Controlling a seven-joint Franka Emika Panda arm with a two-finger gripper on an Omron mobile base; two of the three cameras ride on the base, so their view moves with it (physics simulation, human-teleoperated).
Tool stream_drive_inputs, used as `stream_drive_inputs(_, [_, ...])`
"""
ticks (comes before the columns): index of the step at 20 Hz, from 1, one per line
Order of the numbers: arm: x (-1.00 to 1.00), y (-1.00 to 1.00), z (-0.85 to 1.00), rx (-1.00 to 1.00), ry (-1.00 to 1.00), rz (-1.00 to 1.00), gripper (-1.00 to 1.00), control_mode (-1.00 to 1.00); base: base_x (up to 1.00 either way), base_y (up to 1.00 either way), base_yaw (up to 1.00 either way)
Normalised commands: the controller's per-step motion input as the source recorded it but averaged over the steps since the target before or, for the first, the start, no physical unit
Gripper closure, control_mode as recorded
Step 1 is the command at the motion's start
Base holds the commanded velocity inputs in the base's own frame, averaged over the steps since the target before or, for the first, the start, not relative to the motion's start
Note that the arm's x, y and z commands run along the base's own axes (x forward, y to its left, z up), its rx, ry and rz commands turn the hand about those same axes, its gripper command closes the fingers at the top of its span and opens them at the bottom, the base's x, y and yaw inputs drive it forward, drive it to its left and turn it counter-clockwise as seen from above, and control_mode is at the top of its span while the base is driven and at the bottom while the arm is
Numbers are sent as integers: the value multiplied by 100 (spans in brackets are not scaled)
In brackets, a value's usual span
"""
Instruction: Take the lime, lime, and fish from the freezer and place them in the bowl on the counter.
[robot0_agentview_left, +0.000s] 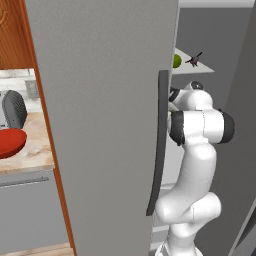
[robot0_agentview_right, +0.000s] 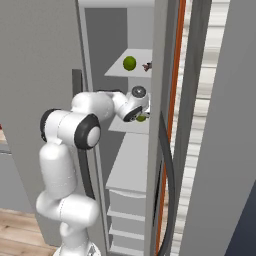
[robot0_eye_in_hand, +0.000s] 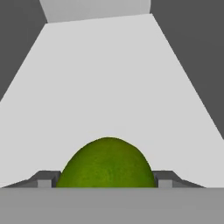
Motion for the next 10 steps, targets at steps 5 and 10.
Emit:
stream_drive_inputs(5, [-99, 0, 14, 1, -19, -2, 100, -100, 0, 0, 0])
stream_drive_inputs(10, [-100, 0, 85, 0, -34, -7, 100, -100, 0, 0, 0])
